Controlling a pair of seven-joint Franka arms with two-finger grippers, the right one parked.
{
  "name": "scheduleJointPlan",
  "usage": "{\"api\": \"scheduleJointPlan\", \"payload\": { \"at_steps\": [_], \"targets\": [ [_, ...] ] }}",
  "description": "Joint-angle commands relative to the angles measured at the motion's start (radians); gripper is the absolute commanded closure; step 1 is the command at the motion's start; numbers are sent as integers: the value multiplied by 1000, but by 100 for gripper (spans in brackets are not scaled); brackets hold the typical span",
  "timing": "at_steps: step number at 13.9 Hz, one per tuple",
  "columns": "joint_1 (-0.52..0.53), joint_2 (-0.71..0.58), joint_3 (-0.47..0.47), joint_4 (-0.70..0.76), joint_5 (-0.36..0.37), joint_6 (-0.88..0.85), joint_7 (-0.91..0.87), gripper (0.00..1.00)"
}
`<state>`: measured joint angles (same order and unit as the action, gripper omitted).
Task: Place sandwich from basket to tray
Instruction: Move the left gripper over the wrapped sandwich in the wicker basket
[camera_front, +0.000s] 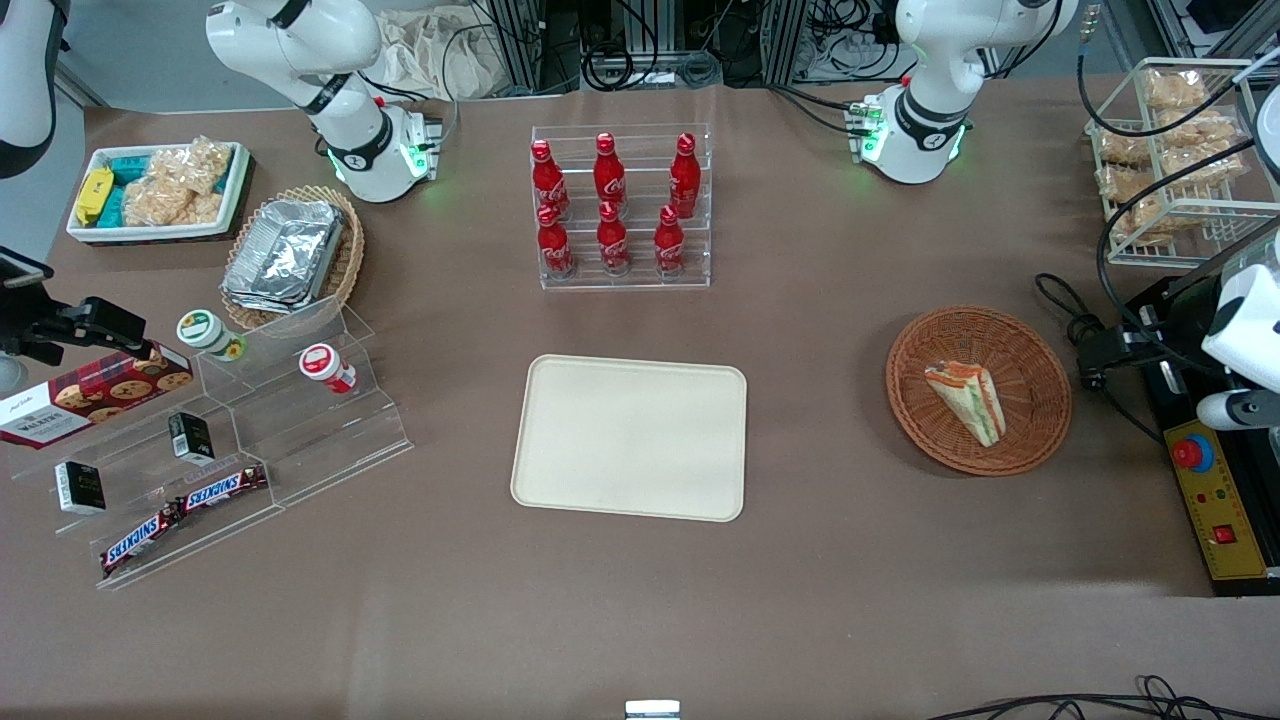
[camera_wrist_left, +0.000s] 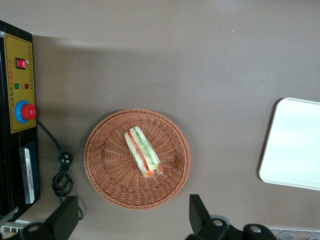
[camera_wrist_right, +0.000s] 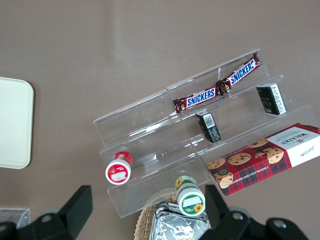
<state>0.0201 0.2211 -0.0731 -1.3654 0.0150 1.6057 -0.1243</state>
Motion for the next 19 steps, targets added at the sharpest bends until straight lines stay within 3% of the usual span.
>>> {"api": "scheduleJointPlan", "payload": {
  "at_steps": [1, 14, 19],
  "targets": [
    [4, -8, -2, -9, 6, -9, 9, 1],
    [12, 27, -11, 0, 6, -96, -24, 1],
    [14, 23, -10, -76, 3, -125, -25, 1]
  ]
}}
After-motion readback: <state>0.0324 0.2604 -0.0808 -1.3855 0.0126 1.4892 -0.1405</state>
